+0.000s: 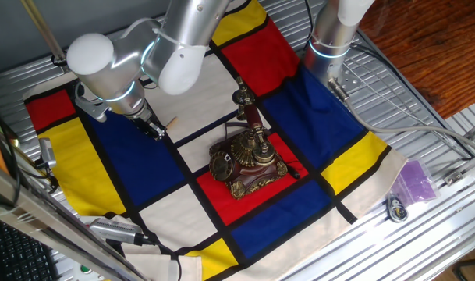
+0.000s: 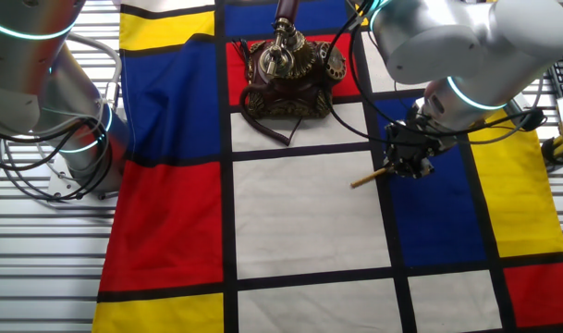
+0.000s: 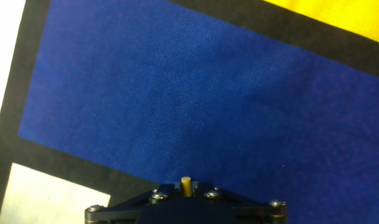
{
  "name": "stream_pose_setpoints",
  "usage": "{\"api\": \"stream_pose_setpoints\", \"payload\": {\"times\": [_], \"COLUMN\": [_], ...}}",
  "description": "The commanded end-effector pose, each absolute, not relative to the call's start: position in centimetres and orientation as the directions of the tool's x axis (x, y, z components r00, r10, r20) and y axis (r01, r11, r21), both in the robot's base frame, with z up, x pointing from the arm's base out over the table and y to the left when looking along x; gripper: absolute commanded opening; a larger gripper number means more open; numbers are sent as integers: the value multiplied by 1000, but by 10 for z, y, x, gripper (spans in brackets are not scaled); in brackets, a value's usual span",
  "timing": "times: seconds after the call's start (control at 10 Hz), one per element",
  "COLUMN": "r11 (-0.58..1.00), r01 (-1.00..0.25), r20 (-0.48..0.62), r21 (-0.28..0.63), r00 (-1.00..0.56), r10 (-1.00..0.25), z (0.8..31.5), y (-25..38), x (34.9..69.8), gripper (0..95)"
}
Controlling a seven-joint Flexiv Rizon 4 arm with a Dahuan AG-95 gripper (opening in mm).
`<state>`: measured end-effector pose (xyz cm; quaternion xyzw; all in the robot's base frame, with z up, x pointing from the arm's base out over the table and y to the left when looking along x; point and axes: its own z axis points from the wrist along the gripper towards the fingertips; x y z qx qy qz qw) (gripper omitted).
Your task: Dial a number on an old rotary phone
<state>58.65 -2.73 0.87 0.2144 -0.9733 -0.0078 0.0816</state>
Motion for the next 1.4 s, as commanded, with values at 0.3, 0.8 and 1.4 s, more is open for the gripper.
{"api": "stream_pose_setpoints", "payload": {"times": [0.3, 0.8, 1.4], "r11": [911, 932, 959], "r01": [-410, -359, -279], "r20": [150, 123, 21], "r21": [48, 41, 45], "r00": [-898, -924, -960], "r10": [-413, -361, -280], "z": [9, 39, 86], "y": [-27, -18, 6], "x": [586, 589, 593], "gripper": [0, 0, 0]}}
